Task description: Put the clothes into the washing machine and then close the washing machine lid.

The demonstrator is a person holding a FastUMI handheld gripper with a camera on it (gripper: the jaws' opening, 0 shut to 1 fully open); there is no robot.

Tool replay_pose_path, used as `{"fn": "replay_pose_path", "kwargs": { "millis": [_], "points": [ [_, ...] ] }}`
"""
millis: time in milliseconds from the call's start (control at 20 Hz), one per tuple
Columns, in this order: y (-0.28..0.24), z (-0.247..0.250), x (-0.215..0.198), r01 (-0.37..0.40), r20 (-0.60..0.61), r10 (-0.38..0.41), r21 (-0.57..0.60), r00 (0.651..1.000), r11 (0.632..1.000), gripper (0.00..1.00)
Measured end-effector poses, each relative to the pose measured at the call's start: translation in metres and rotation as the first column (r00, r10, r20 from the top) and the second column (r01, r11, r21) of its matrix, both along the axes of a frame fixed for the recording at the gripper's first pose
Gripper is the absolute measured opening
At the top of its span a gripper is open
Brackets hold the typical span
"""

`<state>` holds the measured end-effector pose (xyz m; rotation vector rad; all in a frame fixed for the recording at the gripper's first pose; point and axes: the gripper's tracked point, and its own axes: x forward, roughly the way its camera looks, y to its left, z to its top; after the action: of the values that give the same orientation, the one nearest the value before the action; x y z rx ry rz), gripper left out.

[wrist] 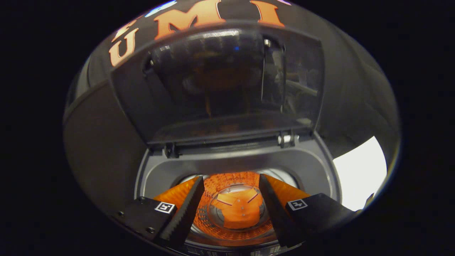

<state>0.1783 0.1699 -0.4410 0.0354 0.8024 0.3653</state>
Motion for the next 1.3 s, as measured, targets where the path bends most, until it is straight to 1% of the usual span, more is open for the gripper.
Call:
{"fn": "replay_pose_path", "kwargs": {
  "millis": [150,300,450,600,750,850,950,1100,1300],
  "points": [
    [0.001,0.064,0.009,0.011,0.115,-0.018,0.057,0.993,0.998,0.99],
    [0.0,0.13,0.02,0.019,0.223,-0.049,0.133,0.974,0.991,0.99],
    [0.003,0.186,0.031,-0.002,0.311,-0.049,0.16,0.949,0.987,0.98],
    [0.009,0.223,0.049,-0.028,0.379,-0.035,0.159,0.925,0.987,0.98],
    [0.02,0.242,0.078,-0.025,0.378,-0.054,0.2,0.924,0.979,0.99],
    [0.017,0.249,0.102,-0.001,0.387,-0.072,0.187,0.919,0.982,0.98],
    [0.018,0.254,0.124,0.006,0.395,-0.071,0.163,0.916,0.987,0.98],
    [0.028,0.246,0.151,0.002,0.384,-0.048,0.118,0.922,0.993,0.98],
    [0.039,0.222,0.174,0.003,0.347,-0.026,0.068,0.938,0.998,0.98]
  ]
}}
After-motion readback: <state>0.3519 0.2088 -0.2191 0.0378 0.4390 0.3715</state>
